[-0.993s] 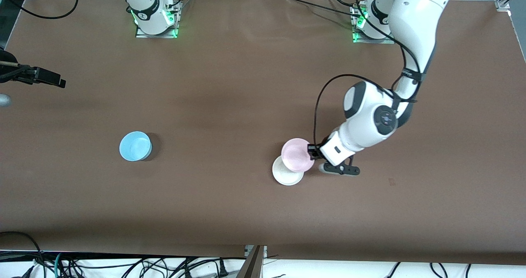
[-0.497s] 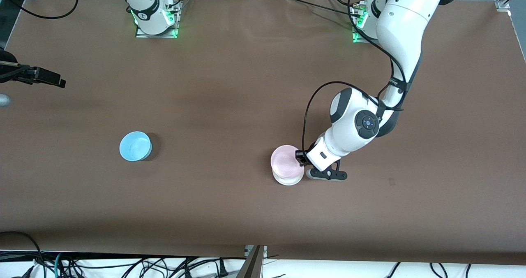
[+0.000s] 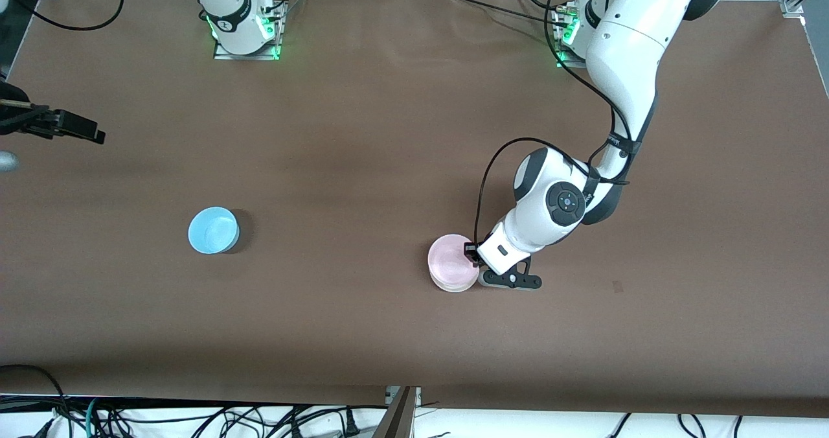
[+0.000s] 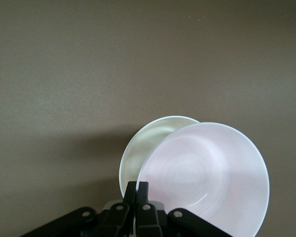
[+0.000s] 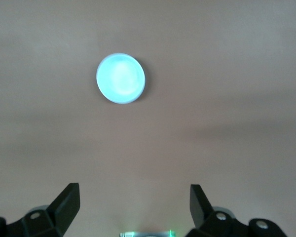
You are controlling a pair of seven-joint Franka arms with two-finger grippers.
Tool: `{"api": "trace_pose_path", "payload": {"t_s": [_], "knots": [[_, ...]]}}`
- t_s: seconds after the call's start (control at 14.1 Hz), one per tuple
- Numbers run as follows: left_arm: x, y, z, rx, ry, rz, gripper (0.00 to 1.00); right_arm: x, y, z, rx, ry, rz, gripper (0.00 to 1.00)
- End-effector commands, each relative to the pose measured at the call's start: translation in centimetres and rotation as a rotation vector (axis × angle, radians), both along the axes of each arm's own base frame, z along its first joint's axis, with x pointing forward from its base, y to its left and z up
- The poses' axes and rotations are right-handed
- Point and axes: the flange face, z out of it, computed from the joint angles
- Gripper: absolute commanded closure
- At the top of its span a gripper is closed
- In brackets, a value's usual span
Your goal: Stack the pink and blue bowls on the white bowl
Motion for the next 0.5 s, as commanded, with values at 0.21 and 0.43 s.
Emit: {"api": "trace_pose_path", "payload": {"t_s": [0.21,0.43], "knots": [[0.6,-0.2,-0.4,0.037,-0.020,-0.005,1.00,5.5,7.3,-9.9,0.028,-0.075,0.069,0.01],[0.6,-0.2,-1.3,0.040,-0.012,-0.005,1.00,7.6,9.4,-17.3,0.013,-0.109,0.089,0.01]]}}
